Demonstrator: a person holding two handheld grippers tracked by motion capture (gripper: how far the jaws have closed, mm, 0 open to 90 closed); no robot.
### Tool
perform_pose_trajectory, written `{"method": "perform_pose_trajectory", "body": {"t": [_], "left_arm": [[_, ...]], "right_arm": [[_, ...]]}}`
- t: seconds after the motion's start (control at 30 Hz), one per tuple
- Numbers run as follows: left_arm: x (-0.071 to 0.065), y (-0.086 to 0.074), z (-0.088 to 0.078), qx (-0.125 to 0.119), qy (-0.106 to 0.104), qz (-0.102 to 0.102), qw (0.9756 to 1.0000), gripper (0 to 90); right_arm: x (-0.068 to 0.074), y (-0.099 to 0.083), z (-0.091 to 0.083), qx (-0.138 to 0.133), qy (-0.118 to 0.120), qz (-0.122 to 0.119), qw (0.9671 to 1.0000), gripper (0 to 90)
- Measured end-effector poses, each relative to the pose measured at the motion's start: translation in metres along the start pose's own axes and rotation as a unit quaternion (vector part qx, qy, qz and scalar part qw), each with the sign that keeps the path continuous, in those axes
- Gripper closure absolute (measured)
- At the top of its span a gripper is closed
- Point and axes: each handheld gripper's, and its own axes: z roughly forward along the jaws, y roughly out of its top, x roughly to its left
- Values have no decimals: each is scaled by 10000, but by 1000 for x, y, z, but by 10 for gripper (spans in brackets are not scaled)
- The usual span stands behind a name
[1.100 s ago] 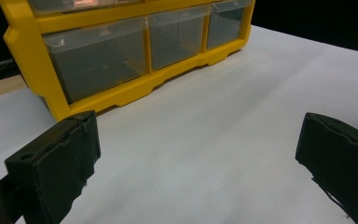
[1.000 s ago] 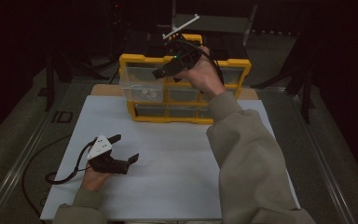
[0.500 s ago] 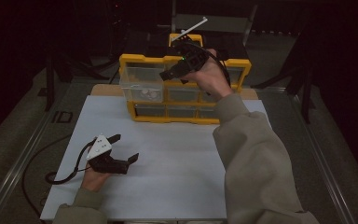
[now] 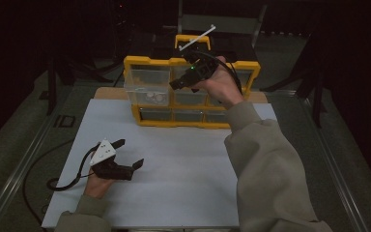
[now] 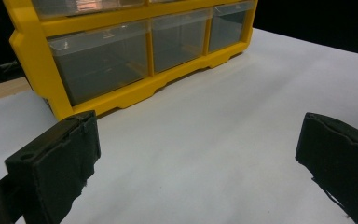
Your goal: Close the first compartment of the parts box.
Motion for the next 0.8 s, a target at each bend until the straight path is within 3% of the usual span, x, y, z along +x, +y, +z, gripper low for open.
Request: {"method": "perform_pose_trajectory", "body": {"t": [0.13,0.4,0.8], "left_arm": [[0,0,0,5,3,4,10000,7],[-1,0,1,15,-5,1,10000,7],[0,0,0,-13,6,0,10000,7]], "right_arm": [[1,-4,1,62,17,-66,10000,269],[5,-15,6,216,6,-260,9994,435],[12,-23,9,125,200,-342,9991,583]]}}
